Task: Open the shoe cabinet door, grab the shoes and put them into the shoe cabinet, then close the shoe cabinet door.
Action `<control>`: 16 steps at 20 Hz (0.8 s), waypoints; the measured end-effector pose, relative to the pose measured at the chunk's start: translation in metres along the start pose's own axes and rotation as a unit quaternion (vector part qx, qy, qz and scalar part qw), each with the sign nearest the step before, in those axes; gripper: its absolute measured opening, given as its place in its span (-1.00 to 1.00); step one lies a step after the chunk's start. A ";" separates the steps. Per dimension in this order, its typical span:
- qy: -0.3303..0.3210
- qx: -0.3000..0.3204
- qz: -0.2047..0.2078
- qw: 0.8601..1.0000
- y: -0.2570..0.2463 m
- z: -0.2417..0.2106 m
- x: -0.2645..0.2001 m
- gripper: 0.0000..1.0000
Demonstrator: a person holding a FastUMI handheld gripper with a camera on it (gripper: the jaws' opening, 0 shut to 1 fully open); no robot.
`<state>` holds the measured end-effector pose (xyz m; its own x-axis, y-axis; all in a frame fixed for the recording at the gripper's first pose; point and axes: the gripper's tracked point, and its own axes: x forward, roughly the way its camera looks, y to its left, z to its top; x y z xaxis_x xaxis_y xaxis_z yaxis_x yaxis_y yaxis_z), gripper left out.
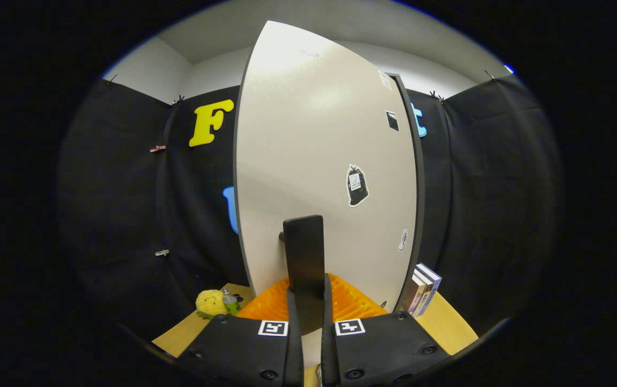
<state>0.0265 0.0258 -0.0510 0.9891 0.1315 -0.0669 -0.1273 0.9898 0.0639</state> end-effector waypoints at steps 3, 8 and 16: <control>-0.001 0.004 -0.009 1.000 -0.024 0.000 -0.020 -0.67; 0.000 0.016 -0.020 1.000 -0.068 0.001 -0.047 -0.68; 0.002 -0.025 -0.055 0.998 -0.130 0.004 -0.069 -0.69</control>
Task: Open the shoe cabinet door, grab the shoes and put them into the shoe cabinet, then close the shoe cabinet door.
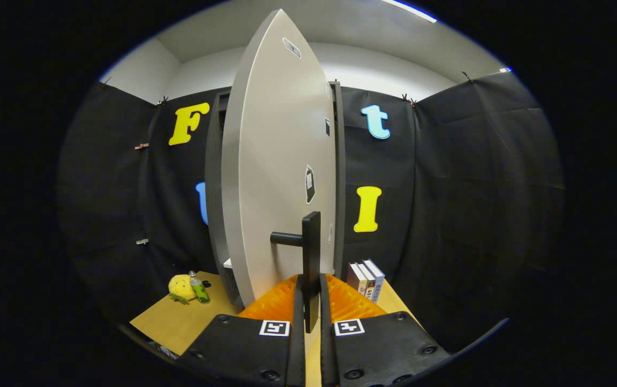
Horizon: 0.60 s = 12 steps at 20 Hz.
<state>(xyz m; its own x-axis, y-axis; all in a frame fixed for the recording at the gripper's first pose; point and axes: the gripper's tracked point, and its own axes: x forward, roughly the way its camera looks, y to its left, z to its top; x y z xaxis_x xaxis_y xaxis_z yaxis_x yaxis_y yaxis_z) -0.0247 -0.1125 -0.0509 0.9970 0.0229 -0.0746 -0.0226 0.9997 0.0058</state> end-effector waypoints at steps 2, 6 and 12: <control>-0.002 0.003 -0.003 1.000 -0.013 -0.001 -0.005 -0.69; 0.000 0.005 -0.013 1.000 -0.048 -0.001 -0.015 -0.75; 0.007 0.037 -0.005 0.999 -0.080 -0.002 -0.028 -0.81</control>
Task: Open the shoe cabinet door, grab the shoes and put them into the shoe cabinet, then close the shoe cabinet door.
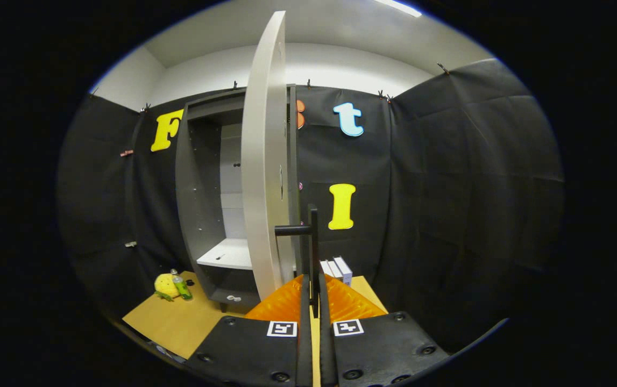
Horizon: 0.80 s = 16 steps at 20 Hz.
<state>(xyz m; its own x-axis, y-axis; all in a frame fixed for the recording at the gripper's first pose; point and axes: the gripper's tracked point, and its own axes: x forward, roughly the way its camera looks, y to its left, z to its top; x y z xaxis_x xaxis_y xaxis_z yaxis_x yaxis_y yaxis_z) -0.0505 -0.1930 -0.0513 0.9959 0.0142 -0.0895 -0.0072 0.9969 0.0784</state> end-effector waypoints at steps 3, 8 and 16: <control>0.003 -0.010 -0.004 1.000 -0.007 0.002 -0.005 -0.70; -0.009 -0.017 -0.042 0.999 -0.001 0.019 -0.025 -0.70; -0.022 -0.013 -0.038 0.999 0.065 0.025 -0.071 0.71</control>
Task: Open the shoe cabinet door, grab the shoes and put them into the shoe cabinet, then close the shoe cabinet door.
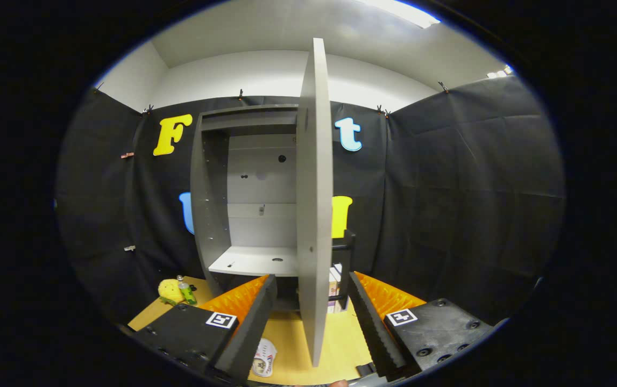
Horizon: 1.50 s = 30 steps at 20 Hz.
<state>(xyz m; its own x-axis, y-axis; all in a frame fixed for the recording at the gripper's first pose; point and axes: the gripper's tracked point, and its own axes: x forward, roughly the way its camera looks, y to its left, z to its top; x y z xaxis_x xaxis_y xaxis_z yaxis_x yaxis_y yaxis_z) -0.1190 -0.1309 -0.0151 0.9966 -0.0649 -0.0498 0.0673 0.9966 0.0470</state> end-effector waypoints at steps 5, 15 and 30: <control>0.032 -0.007 0.028 0.999 0.045 -0.055 0.011 0.98; 0.217 0.008 0.059 0.974 0.094 -0.263 0.028 0.97; 0.385 0.016 0.050 0.922 0.117 -0.527 0.050 0.15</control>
<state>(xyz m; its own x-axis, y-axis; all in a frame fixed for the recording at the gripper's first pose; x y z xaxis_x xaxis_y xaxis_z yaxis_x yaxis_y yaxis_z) -0.0863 0.0088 -0.5380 0.6710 0.0946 -0.7354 -0.0094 0.9928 0.1191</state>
